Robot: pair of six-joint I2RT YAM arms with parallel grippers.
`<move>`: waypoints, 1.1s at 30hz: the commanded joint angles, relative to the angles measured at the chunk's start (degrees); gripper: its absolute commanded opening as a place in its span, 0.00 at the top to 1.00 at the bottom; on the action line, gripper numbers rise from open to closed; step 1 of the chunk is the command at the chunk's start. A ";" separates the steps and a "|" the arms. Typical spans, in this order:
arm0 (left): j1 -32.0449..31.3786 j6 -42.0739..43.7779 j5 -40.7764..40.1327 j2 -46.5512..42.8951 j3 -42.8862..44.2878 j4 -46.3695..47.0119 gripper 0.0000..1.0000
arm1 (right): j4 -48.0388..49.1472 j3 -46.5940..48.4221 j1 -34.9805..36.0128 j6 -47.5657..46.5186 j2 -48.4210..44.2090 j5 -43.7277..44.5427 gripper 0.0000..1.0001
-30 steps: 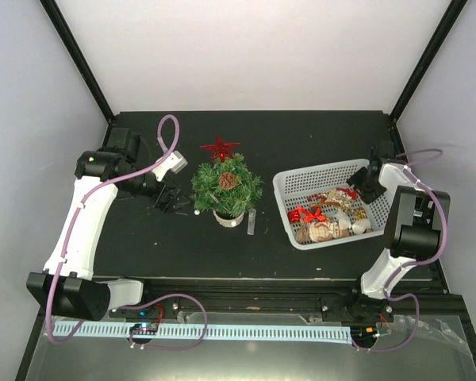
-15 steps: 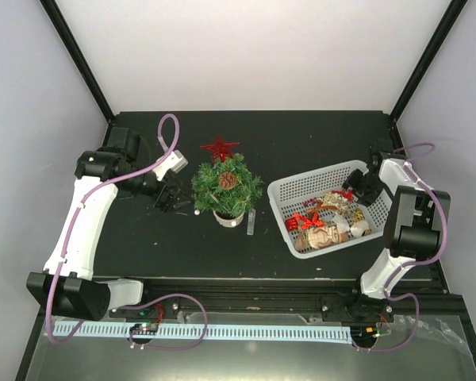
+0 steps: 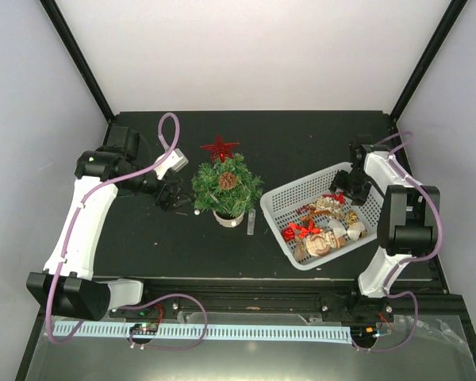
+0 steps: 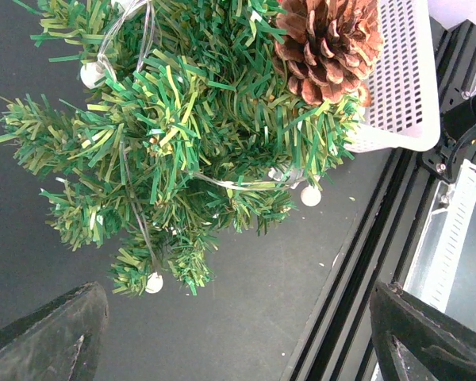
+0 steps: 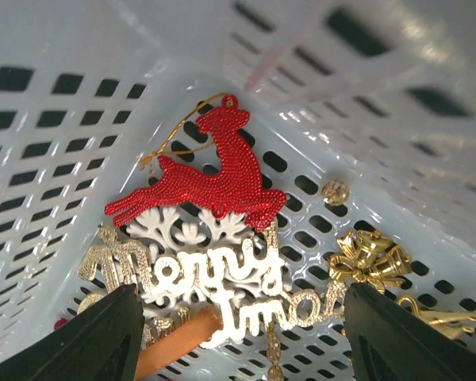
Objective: Decorate the small christmas tree
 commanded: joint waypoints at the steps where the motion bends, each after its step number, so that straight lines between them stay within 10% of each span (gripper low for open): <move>1: 0.36 1.70 1.09 -0.14 0.97 0.91 0.10 | -3.25 1.87 2.27 -0.86 -2.62 8.84 0.29; 16: 0.37 0.57 1.86 -0.35 1.11 0.92 0.10 | 11.75 -16.20 2.72 2.29 -13.94 -4.22 0.27; 33: 0.34 -0.64 3.18 -0.66 1.18 1.19 0.10 | 20.29 -16.72 4.37 4.91 -5.09 1.61 0.26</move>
